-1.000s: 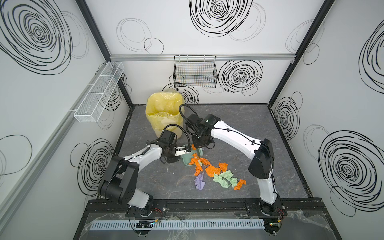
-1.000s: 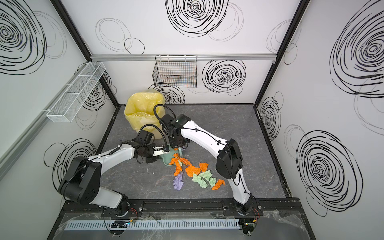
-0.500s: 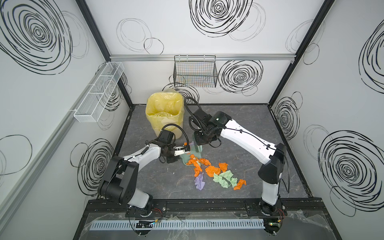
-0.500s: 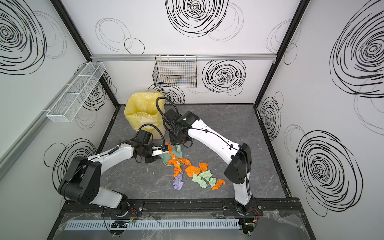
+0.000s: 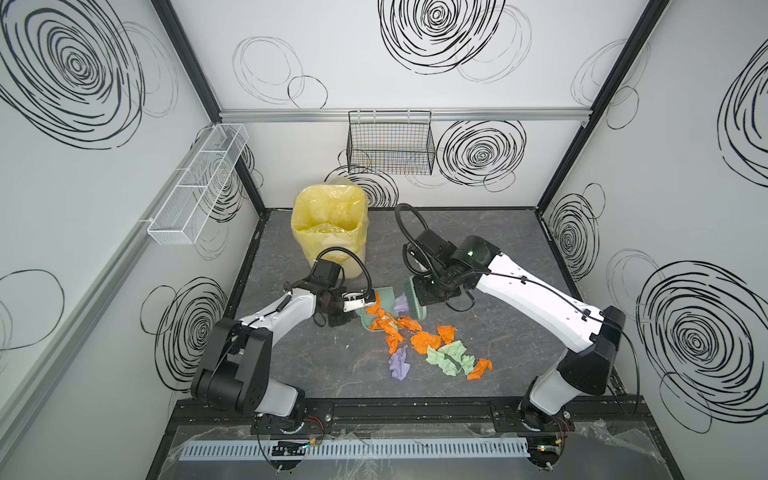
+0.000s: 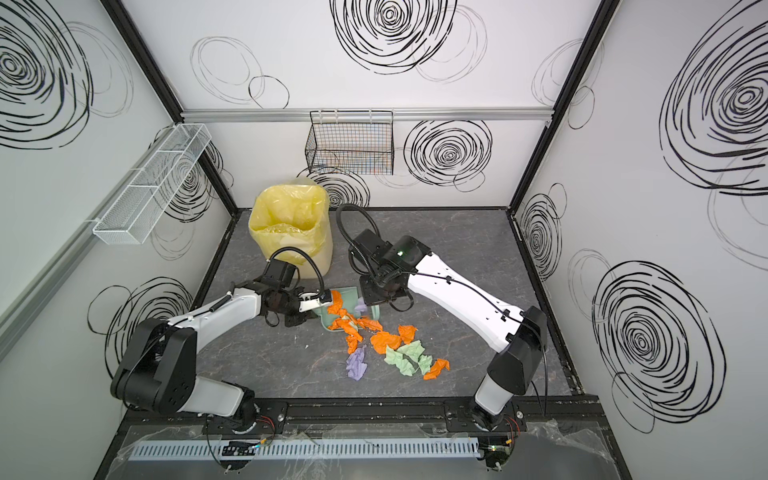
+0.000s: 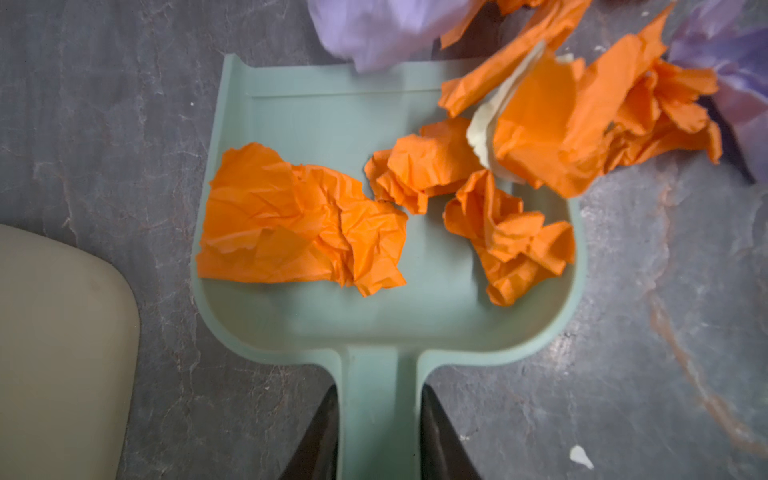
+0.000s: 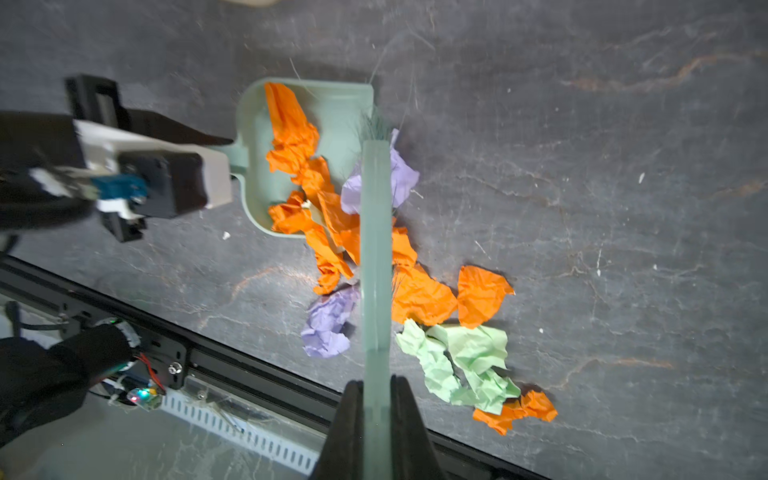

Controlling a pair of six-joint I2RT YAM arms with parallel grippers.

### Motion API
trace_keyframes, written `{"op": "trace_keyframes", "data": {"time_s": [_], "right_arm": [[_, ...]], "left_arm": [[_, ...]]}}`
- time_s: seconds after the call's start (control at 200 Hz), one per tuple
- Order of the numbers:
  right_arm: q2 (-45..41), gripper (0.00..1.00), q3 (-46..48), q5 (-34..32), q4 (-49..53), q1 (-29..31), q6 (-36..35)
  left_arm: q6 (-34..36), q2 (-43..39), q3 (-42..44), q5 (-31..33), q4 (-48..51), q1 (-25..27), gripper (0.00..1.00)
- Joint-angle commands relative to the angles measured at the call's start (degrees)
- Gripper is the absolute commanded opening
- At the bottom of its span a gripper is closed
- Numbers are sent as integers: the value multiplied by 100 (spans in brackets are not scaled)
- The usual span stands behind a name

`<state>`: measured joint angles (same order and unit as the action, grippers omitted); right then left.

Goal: Sweep away the paper scraps from the table
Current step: 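Lift the brush back with the right gripper to the scraps beyond the pile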

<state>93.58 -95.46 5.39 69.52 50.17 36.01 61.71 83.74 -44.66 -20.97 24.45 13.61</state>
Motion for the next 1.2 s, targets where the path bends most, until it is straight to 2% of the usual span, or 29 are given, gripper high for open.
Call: {"op": "trace_keyframes", "data": {"time_s": [0.0, 0.265, 0.405, 0.55, 0.876, 1.196], "right_arm": [[-259, 0, 193, -183, 158, 49, 186], [-1128, 0, 608, -731, 252, -26, 417], [-1449, 0, 1113, -784, 249, -339, 414], [-1644, 0, 1333, -798, 264, -556, 349], [-1940, 0, 2321, -984, 282, -894, 426], [-1639, 0, 2714, -1232, 282, -889, 478]], "left_arm": [[156, -173, -20, -162, 181, -72, 0], [745, -363, 52, -121, 537, -521, 0], [1218, -414, -88, -408, 1041, -954, 0], [1610, -612, 158, -197, 1155, -1121, 0], [2356, -1290, 540, -124, 1797, -1135, 0], [2167, -1561, 945, 113, 1706, -579, 0]]}}
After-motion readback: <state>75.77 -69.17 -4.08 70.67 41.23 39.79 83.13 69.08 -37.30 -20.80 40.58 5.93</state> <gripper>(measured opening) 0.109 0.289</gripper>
